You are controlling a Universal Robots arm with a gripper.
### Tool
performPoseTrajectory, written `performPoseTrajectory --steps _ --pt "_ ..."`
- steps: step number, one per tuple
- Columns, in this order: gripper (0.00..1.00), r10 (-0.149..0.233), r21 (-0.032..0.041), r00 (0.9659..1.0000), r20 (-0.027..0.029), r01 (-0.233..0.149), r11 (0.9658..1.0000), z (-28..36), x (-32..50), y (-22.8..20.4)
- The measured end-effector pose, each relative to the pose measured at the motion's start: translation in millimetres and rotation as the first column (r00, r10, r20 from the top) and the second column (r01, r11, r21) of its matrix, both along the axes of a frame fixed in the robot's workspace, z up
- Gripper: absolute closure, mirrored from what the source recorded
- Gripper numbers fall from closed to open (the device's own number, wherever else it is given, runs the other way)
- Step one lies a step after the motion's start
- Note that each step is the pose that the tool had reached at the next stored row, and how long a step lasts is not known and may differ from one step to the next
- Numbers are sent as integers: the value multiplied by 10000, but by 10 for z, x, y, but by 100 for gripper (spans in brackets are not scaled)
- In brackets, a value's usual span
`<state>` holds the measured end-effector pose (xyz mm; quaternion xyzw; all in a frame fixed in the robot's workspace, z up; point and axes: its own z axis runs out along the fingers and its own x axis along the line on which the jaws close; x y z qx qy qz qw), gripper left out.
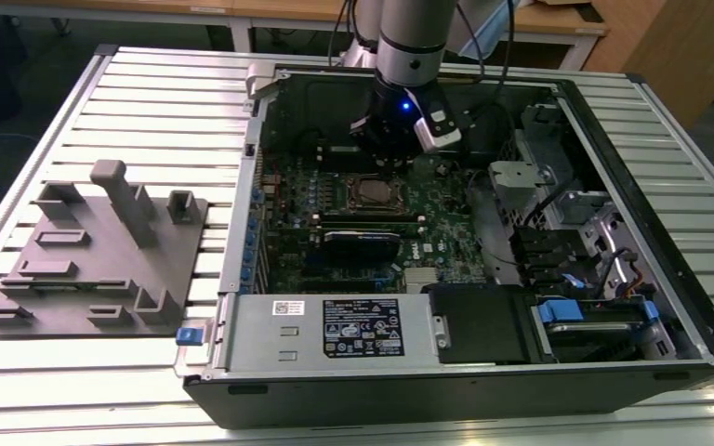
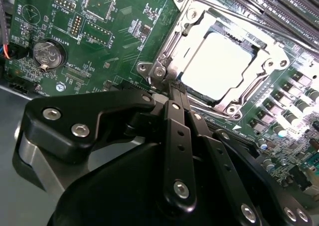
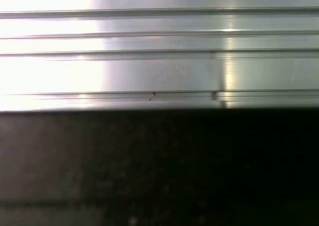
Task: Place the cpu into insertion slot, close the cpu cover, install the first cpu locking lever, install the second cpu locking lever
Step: 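Install the first cpu locking lever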
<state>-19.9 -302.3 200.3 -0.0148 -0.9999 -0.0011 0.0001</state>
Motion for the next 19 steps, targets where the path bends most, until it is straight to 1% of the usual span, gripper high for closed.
performPoseTrajectory --steps 7,19 --pt "90 0 -60 10000 1 0 10000 -6 0 0" --pt "90 0 -61 10000 1 0 10000 -1 -9 0"
